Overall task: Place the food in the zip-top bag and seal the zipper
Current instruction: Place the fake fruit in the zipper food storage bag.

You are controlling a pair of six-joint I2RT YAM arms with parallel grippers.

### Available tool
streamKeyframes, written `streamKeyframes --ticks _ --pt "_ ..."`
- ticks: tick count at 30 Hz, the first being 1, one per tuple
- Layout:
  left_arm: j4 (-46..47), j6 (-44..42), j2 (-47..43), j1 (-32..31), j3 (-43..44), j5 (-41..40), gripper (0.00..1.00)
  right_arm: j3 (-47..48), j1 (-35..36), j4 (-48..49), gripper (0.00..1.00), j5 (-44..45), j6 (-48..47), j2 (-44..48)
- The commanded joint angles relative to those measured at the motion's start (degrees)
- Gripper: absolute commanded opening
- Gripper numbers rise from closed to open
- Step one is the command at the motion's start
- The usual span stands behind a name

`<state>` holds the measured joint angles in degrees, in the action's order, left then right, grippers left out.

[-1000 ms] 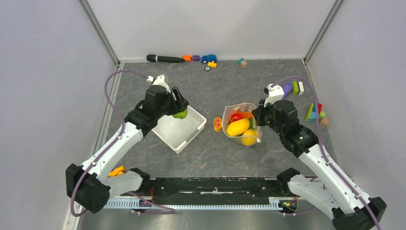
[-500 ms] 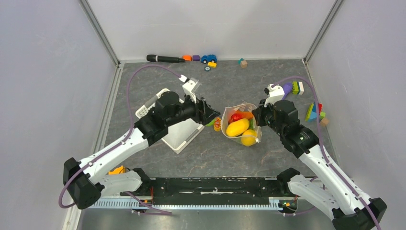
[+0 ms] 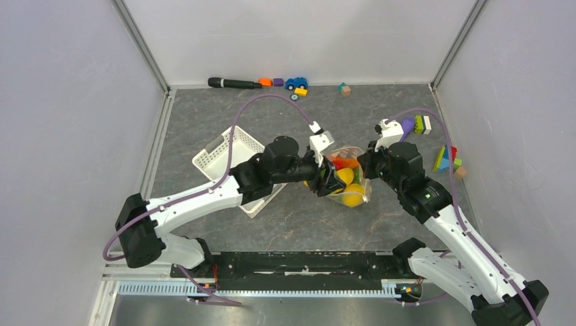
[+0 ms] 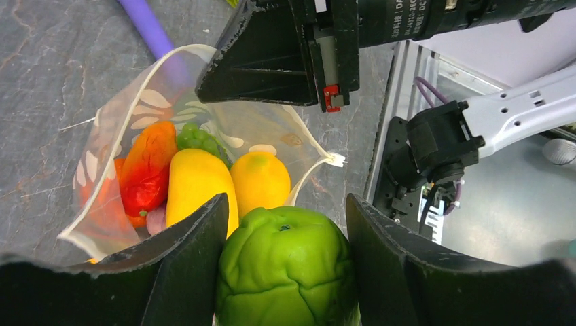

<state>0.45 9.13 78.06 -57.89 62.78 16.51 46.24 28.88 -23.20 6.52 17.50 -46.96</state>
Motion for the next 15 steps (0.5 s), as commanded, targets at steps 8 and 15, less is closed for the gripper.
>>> streamKeyframes --ticks 8,15 --pt "5.25 -6.31 8.15 -3.12 6.99 -8.08 0.40 0.19 0.21 2.38 0.00 0.52 -0.67 1.27" --pt "6.05 -7.65 12.75 -3.45 9.37 -14.50 0.40 0.17 0.20 2.44 0.00 0.47 -0.63 1.44"
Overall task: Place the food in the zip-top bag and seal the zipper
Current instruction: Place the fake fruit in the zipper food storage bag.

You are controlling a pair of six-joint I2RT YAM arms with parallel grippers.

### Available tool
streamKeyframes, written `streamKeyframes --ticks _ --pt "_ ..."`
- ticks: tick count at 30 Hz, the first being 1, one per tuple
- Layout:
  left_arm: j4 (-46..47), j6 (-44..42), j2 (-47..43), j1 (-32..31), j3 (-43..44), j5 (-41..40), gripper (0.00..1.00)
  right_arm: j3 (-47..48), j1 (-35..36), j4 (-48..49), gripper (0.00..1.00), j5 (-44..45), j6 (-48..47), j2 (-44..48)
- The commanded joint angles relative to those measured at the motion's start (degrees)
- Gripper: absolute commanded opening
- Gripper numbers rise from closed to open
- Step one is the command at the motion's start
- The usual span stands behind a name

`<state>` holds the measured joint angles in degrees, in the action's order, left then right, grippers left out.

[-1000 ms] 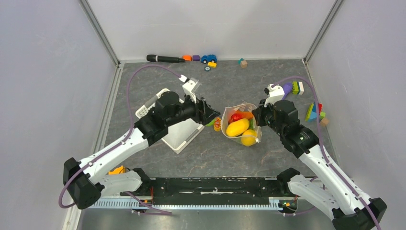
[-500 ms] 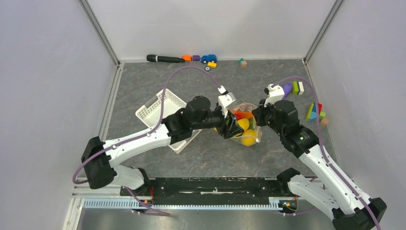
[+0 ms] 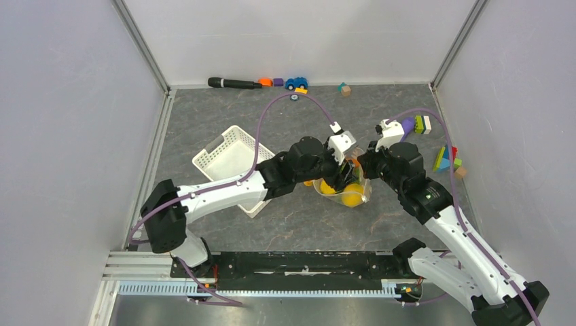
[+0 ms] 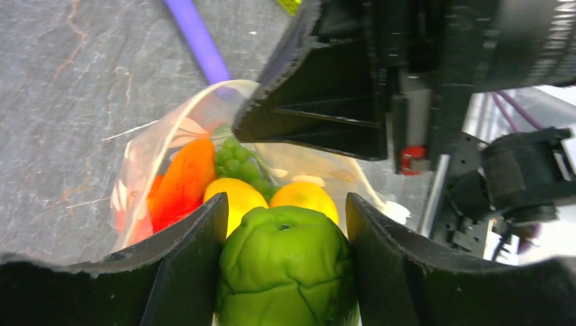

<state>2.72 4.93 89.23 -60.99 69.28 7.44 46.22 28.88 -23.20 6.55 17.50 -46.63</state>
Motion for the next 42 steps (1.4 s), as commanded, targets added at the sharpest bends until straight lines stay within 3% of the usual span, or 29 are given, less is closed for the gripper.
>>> streamKeyframes --ticks 1,18,20,24,29,42 --pt "4.22 -3.52 2.02 -0.35 2.88 -6.48 0.40 0.19 0.21 2.37 0.00 0.55 -0.67 1.04" --pt "10.19 -2.65 6.92 -0.60 2.81 -13.82 0.54 0.27 0.20 2.39 0.00 0.28 -0.66 0.71" --pt "10.19 -2.71 7.24 -0.70 2.96 -14.36 0.61 0.32 0.18 2.43 0.00 0.57 -0.67 0.75" --pt "9.86 -2.72 6.59 -1.06 2.88 -15.15 0.86 0.29 0.21 2.44 0.00 0.45 -0.62 0.84" --pt "8.70 -2.66 4.72 -1.70 2.79 -14.12 1.00 0.28 0.21 2.41 0.00 0.59 -0.64 0.85" --pt "4.84 1.21 -6.23 -2.34 -0.37 -8.95 1.00 0.45 0.21 2.10 0.00 1.14 -0.62 0.81"
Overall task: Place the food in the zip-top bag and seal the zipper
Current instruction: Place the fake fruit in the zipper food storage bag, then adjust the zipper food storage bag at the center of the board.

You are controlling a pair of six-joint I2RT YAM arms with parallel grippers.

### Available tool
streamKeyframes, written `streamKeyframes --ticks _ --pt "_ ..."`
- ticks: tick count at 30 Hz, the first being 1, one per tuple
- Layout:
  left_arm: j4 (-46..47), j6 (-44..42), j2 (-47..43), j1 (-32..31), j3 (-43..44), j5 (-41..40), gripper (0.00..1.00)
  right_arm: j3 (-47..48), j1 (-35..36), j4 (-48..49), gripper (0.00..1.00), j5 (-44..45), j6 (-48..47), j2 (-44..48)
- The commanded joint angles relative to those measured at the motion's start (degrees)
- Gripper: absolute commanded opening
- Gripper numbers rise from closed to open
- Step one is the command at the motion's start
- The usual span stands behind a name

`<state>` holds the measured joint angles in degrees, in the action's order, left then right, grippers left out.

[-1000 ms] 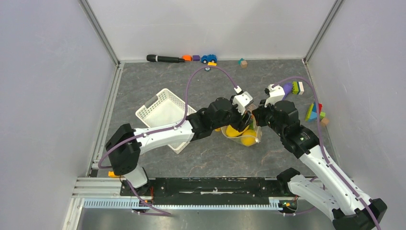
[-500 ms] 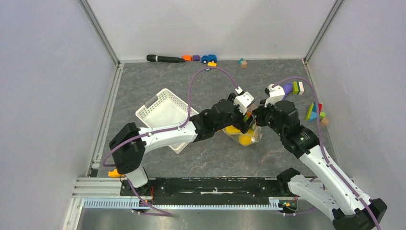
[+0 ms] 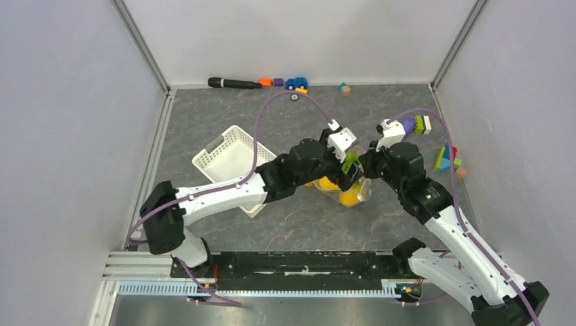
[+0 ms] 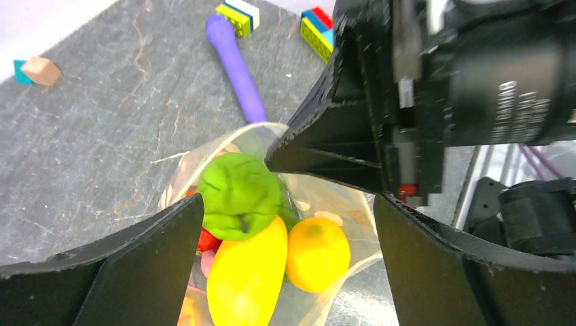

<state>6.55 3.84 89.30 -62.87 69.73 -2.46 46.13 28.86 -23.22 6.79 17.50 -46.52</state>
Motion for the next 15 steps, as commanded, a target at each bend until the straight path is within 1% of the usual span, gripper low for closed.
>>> streamKeyframes --ticks 1,4,7,9,11,15 --pt "0.40 2.89 -7.77 -0.46 -1.69 -0.18 1.00 0.54 0.23 2.11 0.00 1.11 -0.59 0.77" --pt "-1.36 6.50 -11.88 -0.49 -5.01 -6.85 1.00 0.45 0.23 2.10 0.00 1.17 -0.54 0.99" --pt "-4.79 12.31 -15.23 -0.49 -8.49 -17.89 1.00 0.45 0.23 2.04 0.00 1.10 -0.59 0.92" --pt "-8.41 16.16 -16.80 -0.45 -10.16 -23.32 1.00 0.45 0.22 2.10 0.00 1.03 -0.54 0.78" --pt "-10.78 18.76 -17.48 -0.37 -11.67 -24.79 1.00 0.52 0.23 2.19 0.00 0.72 -0.58 0.60" --pt "-12.24 22.95 -16.73 -0.41 -12.45 -23.26 1.00 0.50 0.24 2.25 0.00 0.47 -0.49 0.26"
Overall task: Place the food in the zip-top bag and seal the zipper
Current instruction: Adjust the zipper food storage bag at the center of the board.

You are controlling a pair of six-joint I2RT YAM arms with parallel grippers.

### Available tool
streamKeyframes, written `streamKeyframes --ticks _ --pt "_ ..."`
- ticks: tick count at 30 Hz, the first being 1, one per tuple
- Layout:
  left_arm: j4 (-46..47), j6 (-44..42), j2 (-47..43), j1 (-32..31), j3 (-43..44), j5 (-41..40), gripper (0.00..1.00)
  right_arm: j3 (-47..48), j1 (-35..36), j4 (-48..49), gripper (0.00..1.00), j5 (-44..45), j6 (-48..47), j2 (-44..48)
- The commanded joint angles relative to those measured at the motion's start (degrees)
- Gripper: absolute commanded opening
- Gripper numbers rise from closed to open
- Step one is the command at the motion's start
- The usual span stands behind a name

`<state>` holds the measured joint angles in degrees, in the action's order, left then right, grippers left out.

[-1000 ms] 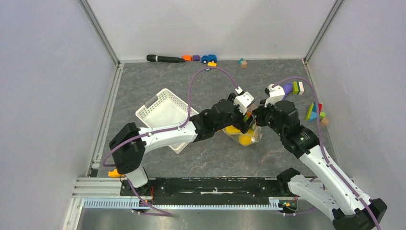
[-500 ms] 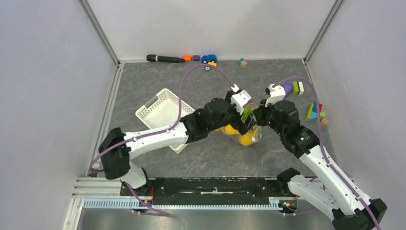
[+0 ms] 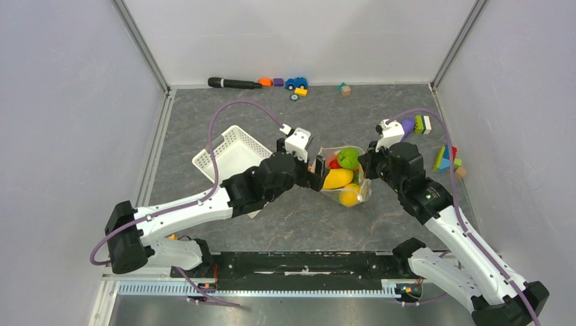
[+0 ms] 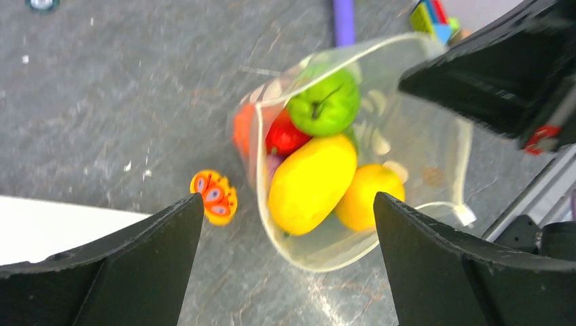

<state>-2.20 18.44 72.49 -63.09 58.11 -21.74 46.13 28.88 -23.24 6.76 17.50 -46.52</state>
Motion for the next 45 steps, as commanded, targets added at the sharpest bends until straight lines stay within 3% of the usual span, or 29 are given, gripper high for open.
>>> streamKeyframes --ticks 1,3,5,8,12,14,15,16,22,29,34,39,42,45 --pt "-3.37 9.11 0.62 -0.17 -0.76 -3.68 1.00 0.45 0.21 2.24 0.00 0.52 -0.44 0.22" --pt "-3.19 10.19 2.09 -0.17 -0.23 -3.51 0.99 0.54 0.16 2.21 0.00 0.37 -0.47 0.16" --pt "-3.96 11.30 3.76 -0.18 0.65 -5.06 0.93 0.52 0.20 2.19 0.00 0.24 -0.47 0.35" --pt "-5.42 12.21 6.94 -0.11 2.38 -6.98 0.76 0.54 0.20 2.20 0.00 0.31 -0.49 0.64" --pt "-7.94 12.44 11.35 -0.09 6.83 -7.66 0.45 0.45 0.19 2.12 0.00 0.31 -0.73 0.82" --pt "-9.15 12.44 13.08 0.03 8.81 -8.00 0.15 0.37 0.20 1.82 0.00 0.21 -1.05 0.98" --pt "-9.39 12.66 13.44 0.07 9.61 -8.10 0.04 0.24 0.18 1.61 0.00 0.10 -1.26 1.12" --pt "-9.02 12.12 13.69 0.14 10.05 -7.83 0.02 0.19 0.16 1.35 0.00 -0.04 -1.78 1.24" --pt "-3.28 5.64 14.64 1.79 13.08 -5.71 0.02 -0.31 0.21 0.81 0.00 -4.16 -4.26 2.82" --pt "1.73 -0.95 19.05 7.61 18.84 15.74 0.02 -5.63 0.18 11.34 0.06 -22.04 -4.80 4.54" --pt "-2.34 -8.00 23.27 8.69 25.72 31.60 0.02 -8.06 0.21 17.20 0.15 -32.00 -5.03 2.31" --pt "-3.06 -15.91 24.89 9.24 26.63 43.35 0.02 -6.10 0.14 17.55 0.39 -33.76 -7.83 1.65" --pt "-3.25 -18.09 25.39 10.13 27.01 46.34 0.02 -4.56 0.22 15.08 0.56 -28.85 -9.84 3.30" --pt "-3.66 -20.65 25.55 10.97 27.29 49.86 0.02 -3.05 0.21 10.37 0.65 -20.56 -12.35 5.45"
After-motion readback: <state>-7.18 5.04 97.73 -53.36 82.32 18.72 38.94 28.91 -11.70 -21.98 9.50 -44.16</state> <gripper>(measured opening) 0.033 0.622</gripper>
